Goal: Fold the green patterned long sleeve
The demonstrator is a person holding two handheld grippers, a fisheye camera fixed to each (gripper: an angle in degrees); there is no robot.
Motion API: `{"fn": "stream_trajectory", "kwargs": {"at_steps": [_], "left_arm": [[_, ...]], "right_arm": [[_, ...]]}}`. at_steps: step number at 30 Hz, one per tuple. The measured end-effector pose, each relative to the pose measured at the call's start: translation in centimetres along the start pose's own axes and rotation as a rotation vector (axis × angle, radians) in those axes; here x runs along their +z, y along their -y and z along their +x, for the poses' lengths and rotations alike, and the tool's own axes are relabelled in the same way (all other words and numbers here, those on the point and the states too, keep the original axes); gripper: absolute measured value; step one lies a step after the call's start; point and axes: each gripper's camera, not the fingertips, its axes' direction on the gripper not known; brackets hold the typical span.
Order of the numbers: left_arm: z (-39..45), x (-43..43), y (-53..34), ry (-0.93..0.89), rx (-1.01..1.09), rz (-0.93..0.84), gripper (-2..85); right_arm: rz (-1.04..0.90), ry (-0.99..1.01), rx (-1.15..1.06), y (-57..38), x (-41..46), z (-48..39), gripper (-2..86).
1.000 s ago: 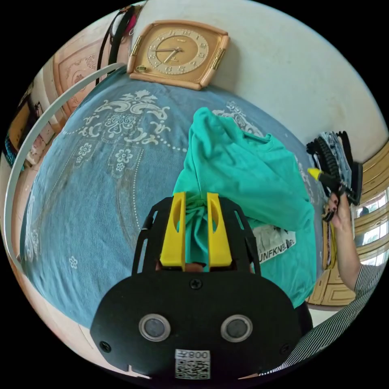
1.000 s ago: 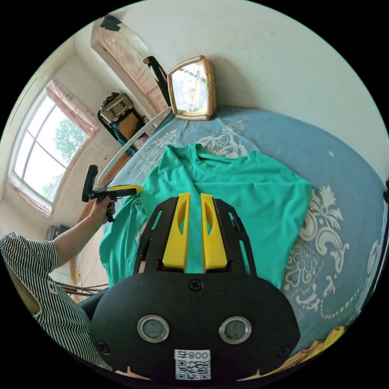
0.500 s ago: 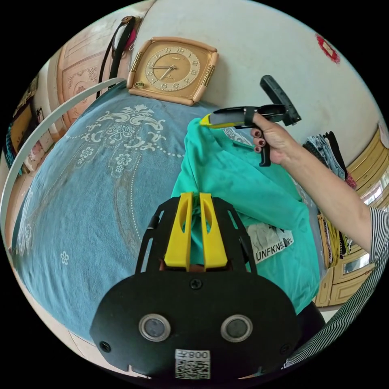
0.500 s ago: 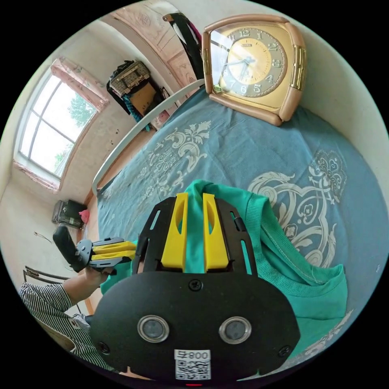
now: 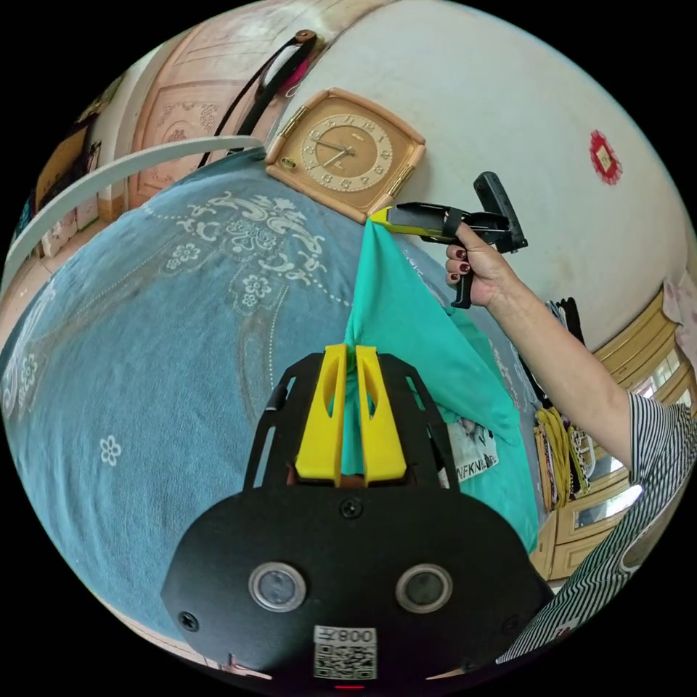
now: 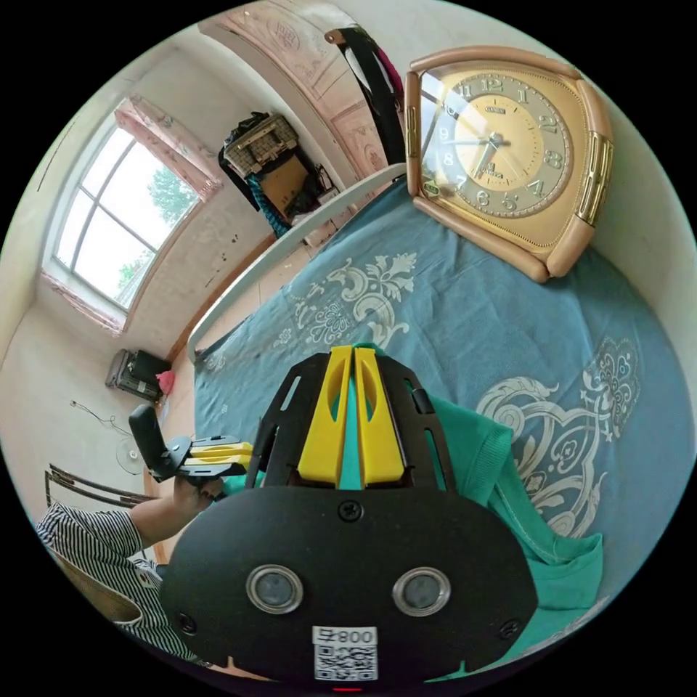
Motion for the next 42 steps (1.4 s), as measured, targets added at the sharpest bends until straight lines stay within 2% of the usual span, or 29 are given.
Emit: {"fn": "stream_trajectory", "kwargs": {"at_steps": [4, 11, 15, 18, 22, 23, 27, 31, 37, 42], "left_arm": [[-2.4, 1.1, 0.2, -0.018, -0.055, -0.041, 2.2], [-4.2, 1.0, 0.9, -0.017, -0.071, -0.052, 2.1], [-5.6, 0.8, 1.0, -0.058, -0.097, -0.041, 2.0], [-6.0, 0.8, 1.1, -0.056, -0.096, -0.044, 2.0], [-6.2, 1.0, 1.3, -0.035, -0.088, -0.051, 2.0], [-6.4, 1.1, 1.3, -0.034, -0.09, -0.049, 2.0], [-6.5, 1.5, 1.3, -0.016, -0.087, -0.052, 2.1], [-6.8, 2.0, 1.2, -0.011, -0.088, -0.057, 2.3], [-7.1, 0.4, 0.0, -0.031, -0.092, 0.031, 3.4], [-3.0, -1.6, -0.6, -0.035, 0.037, 0.068, 5.1]], "right_arm": [[-0.081, -0.03, 0.077, -0.2, 3.5, 1.3, 0.4], [0.147, -0.059, 0.091, -2.2, -1.1, 0.8, 0.2], [0.229, -0.101, -0.032, -4.5, -2.7, -2.4, 0.1], [0.177, -0.241, -0.158, -5.5, -0.3, -5.7, 0.1], [-0.09, -0.413, -0.193, -4.9, 6.4, -6.8, 0.1], [-0.028, -0.421, -0.195, -5.1, 6.2, -7.1, 0.1], [-0.04, -0.396, -0.139, -5.2, 5.9, -6.7, 0.1], [-0.061, -0.281, -0.073, -5.6, 4.3, -4.9, 0.2], [0.102, -0.207, -0.029, -13.2, -5.0, -4.9, 0.5], [0.108, -0.343, 0.135, -26.2, -14.2, -2.0, 1.4]]}}
